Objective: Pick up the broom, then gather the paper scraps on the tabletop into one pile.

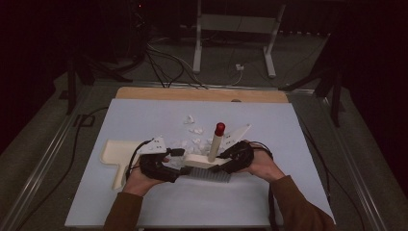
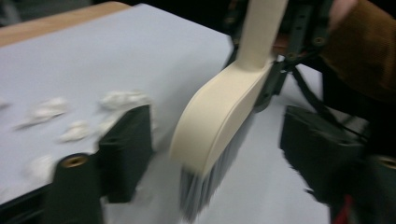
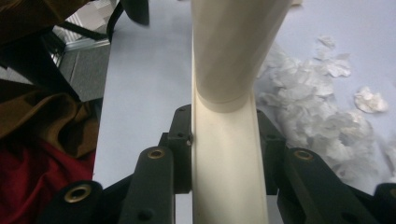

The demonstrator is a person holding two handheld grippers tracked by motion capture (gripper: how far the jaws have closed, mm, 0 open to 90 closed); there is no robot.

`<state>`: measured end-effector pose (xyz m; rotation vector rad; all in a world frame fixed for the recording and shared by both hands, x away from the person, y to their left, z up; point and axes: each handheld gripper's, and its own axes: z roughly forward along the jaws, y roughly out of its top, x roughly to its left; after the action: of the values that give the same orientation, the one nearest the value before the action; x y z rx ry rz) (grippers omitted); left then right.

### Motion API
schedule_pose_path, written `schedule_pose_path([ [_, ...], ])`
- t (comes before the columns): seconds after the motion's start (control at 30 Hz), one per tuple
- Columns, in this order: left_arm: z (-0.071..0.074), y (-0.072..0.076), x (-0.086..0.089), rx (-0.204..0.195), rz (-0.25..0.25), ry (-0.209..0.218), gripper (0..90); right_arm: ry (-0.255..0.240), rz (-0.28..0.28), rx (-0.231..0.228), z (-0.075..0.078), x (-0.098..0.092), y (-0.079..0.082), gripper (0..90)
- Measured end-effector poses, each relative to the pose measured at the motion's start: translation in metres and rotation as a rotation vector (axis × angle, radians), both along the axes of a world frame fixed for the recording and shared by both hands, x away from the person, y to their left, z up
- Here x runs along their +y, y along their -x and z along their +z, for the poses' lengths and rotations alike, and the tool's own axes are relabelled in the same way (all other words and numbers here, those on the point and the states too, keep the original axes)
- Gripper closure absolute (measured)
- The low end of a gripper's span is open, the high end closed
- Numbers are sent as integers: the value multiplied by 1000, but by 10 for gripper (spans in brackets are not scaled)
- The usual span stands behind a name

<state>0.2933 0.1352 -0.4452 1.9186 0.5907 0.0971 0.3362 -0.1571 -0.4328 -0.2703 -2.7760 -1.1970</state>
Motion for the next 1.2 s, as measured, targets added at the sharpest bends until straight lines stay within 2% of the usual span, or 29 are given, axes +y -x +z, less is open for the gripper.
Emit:
schedule_pose_path([
  [0.07, -1, 1, 9, -2, 55, 7, 171, -5, -11, -1, 1, -2, -1, 671],
  [0.2, -2, 6, 23, -9, 133, 15, 115, -21, -46, 0, 2, -4, -4, 672],
  [0.4, -6, 17, 46, -29, 261, 7, 17, -52, -77, 1, 5, -7, -10, 671],
  [0.5, -9, 24, 56, -49, 328, 6, 6, -51, -96, -12, 6, -8, -11, 672],
  [0.63, -14, 32, 70, -70, 412, -1, 6, -75, -151, -19, 10, -12, -18, 672],
  [1.0, -25, 54, 89, -80, 530, -28, 6, -133, -338, -72, 22, -30, -48, 672],
  [1.1, -27, 57, 93, -80, 549, -36, 6, -121, -387, -103, 26, -34, -57, 672],
  [1.2, -30, 58, 97, -78, 571, -35, 6, -113, -419, -113, 28, -37, -66, 671],
])
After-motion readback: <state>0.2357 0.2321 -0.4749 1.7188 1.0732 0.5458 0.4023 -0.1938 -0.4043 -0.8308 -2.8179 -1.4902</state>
